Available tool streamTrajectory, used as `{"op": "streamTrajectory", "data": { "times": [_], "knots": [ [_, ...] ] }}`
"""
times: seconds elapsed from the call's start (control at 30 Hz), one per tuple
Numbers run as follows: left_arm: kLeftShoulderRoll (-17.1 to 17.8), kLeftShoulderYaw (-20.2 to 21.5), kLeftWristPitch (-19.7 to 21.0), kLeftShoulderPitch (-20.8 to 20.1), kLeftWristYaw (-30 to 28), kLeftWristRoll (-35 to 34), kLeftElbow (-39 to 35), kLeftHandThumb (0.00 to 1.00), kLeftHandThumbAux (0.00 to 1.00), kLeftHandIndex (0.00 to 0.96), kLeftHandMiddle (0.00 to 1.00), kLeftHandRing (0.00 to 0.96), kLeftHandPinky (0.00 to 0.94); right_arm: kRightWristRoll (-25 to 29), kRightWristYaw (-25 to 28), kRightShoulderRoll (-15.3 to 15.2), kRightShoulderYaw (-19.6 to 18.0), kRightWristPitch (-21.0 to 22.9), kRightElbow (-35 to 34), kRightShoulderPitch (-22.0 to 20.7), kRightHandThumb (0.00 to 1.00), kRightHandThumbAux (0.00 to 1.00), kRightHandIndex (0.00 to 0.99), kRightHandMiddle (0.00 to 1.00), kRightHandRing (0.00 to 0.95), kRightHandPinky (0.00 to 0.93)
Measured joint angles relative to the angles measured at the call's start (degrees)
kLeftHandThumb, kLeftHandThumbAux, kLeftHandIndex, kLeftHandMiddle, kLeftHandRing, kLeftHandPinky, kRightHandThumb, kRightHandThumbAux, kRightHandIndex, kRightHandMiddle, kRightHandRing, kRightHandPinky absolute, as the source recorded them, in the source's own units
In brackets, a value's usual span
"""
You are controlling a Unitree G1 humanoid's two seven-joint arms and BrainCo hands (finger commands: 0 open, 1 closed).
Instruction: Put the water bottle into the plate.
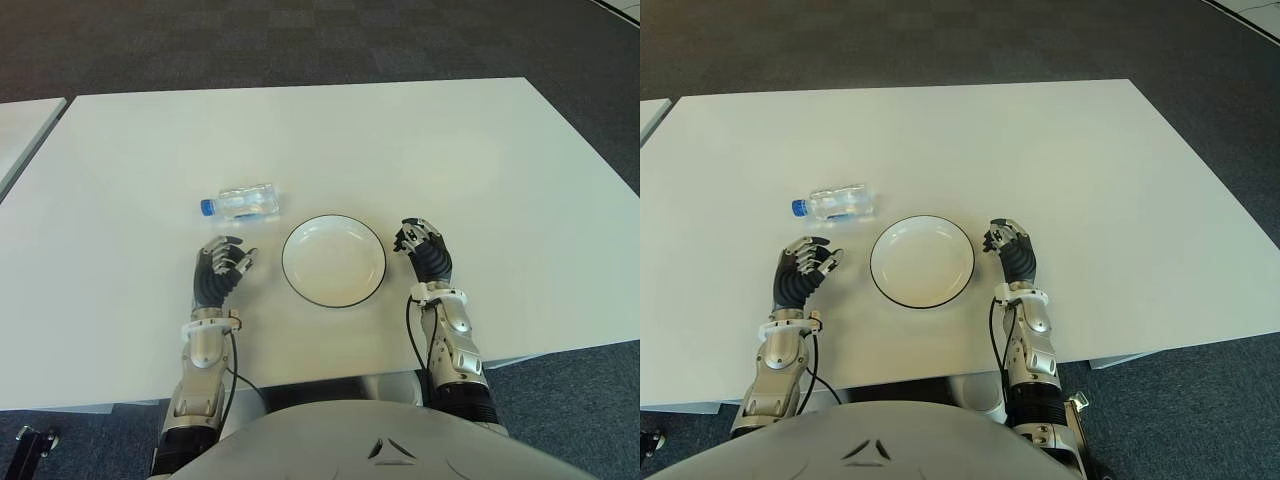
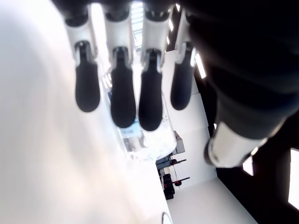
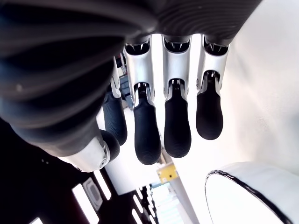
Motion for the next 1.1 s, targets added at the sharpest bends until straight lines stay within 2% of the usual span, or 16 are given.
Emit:
{"op": "streamTrajectory", "data": {
  "times": [0.33,0.53,0.73,0.93,0.97,1.07,1.1],
  "knots": [
    [3.0,2.9,0.2,-2.4,0.8,2.0,-0.2,0.700,0.720,0.426,0.548,0.549,0.555,-0.1,0.0,0.0,0.0,0.0,0.2,0.0,0.707,0.724,0.434,0.629,0.627,0.635],
    [5.6,3.3,-2.5,-4.8,5.4,7.9,1.2,0.702,0.721,0.427,0.557,0.563,0.580,0.0,0.2,0.0,0.0,-0.3,0.6,0.0,0.707,0.724,0.434,0.628,0.627,0.638],
    [8.7,3.0,-3.5,-7.8,10.6,14.9,3.5,0.704,0.721,0.426,0.571,0.579,0.589,-0.1,0.3,0.0,0.0,-0.8,1.2,-0.1,0.707,0.725,0.434,0.631,0.630,0.644],
    [12.8,2.2,0.2,-10.9,12.3,22.6,3.7,0.705,0.718,0.419,0.497,0.514,0.502,-0.6,-0.6,0.0,0.1,-0.8,1.5,-0.3,0.706,0.725,0.434,0.632,0.630,0.637],
    [13.5,2.0,1.2,-11.6,12.3,23.9,3.6,0.703,0.716,0.417,0.448,0.451,0.446,-0.6,-0.7,0.0,0.1,-0.8,1.5,-0.3,0.706,0.725,0.434,0.632,0.630,0.637],
    [15.9,0.9,3.0,-13.5,12.3,27.3,3.5,0.701,0.714,0.412,0.363,0.353,0.356,-0.7,-1.0,0.0,0.2,-0.8,1.7,-0.5,0.706,0.725,0.434,0.632,0.629,0.636],
    [16.8,0.7,3.3,-14.1,12.4,28.1,3.6,0.673,0.700,0.363,0.315,0.303,0.308,-0.7,-1.0,0.0,0.2,-0.8,1.7,-0.6,0.706,0.725,0.434,0.632,0.629,0.636]
  ]
}}
